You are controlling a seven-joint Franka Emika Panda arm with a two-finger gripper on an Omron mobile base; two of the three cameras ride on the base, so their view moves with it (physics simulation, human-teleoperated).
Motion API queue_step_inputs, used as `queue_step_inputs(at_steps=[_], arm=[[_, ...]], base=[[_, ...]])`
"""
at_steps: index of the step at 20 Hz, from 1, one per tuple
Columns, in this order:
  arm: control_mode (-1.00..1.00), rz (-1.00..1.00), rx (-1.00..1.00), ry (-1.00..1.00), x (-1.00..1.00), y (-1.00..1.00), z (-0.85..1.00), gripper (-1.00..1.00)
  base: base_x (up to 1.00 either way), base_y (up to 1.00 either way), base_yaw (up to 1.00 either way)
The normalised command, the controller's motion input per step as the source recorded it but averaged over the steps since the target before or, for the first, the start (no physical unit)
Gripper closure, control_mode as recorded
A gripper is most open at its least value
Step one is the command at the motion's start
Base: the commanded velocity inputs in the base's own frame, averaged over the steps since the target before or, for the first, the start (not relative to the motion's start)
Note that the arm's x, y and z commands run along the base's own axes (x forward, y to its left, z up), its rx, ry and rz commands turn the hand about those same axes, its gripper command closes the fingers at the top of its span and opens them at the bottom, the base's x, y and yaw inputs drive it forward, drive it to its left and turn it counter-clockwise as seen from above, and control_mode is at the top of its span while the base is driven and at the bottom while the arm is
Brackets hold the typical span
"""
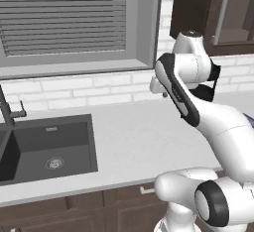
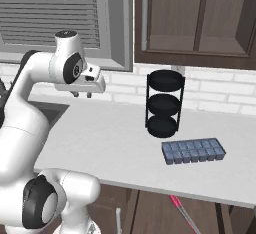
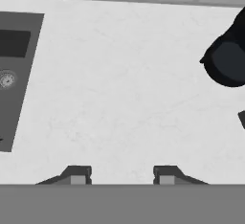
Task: Pick the tongs from the drawer and place it on the counter.
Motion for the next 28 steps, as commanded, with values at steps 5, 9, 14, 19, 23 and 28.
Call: queue_step_inputs(at_steps=[5, 9, 14, 19, 23, 28], arm=[[-1.0, 0.0, 0.0, 0.0, -0.26, 0.0, 0.0, -1.0], [-1.0, -0.07, 0.0, -0.07, -0.73, -0.2, 0.0, -1.0], [-1.0, -0.23, 0.04, -0.06, -0.79, -0.6, 0.0, -1.0], [-1.0, -0.36, 0.09, -0.03, -0.67, -0.94, -0.02, -1.0], [-1.0, -0.44, 0.11, 0.0, -0.54, -1.0, -0.05, -1.0], [-1.0, -0.45, 0.12, 0.0, -0.55, -1.0, -0.06, -1.0]], base=[[0.0, 0.0, 0.0], [0.0, 0.0, 0.0], [0.0, 0.0, 0.0], [0.0, 0.0, 0.0], [0.0, 0.0, 0.0], [0.0, 0.0, 0.0]])
